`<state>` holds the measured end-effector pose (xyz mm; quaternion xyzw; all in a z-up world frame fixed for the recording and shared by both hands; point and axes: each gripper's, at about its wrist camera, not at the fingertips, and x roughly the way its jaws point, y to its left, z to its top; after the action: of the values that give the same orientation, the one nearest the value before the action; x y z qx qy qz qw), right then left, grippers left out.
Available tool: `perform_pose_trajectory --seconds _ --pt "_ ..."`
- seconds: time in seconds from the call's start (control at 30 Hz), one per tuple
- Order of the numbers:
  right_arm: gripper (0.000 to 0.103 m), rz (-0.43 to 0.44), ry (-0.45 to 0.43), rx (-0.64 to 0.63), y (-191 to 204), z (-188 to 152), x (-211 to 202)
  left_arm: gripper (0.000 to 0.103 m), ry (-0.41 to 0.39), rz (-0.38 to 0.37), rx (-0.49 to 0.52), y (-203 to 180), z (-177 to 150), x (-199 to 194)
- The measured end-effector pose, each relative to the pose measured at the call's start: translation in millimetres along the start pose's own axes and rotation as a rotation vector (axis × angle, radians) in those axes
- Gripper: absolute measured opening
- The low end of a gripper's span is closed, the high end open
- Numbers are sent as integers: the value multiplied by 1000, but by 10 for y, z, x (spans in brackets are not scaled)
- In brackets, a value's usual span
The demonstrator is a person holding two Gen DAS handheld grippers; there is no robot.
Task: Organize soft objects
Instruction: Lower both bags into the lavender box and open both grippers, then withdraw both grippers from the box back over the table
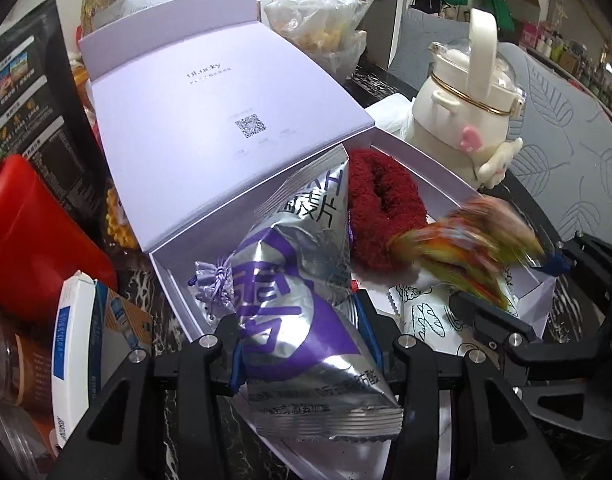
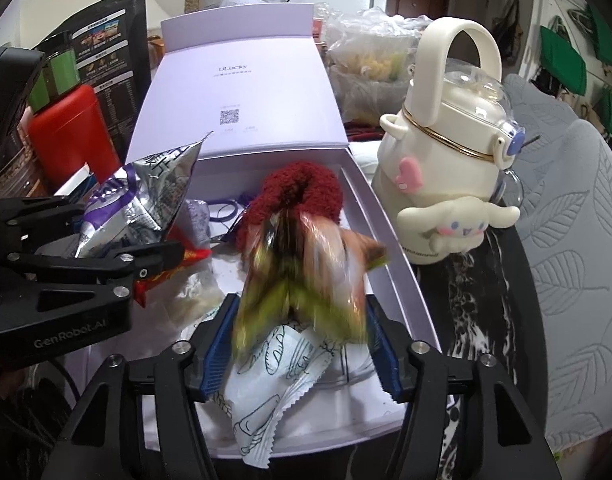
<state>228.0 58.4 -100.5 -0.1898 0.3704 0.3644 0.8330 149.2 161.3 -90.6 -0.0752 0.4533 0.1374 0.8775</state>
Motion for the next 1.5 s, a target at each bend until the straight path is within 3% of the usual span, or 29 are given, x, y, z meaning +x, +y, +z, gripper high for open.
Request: perform_pose_trajectory --seconds 0.33,0.5,0.77,1.17,1.5 --pt "65 -10 34 28 -58 -47 -21 46 -13 67 38 -94 5 -22" --pt "70 -32 31 20 -40 -86 -139 51 -20 81 38 -112 4 -66" --pt "71 -62 16 34 -48 -145 -364 77 -44 77 29 -130 -26 -303" --pt "71 -96 -69 64 -92 -154 -810 77 -95 55 36 -213 24 -728" --pt "71 -105 -166 94 -70 -165 -1245 77 -193 54 41 -245 -6 -1219"
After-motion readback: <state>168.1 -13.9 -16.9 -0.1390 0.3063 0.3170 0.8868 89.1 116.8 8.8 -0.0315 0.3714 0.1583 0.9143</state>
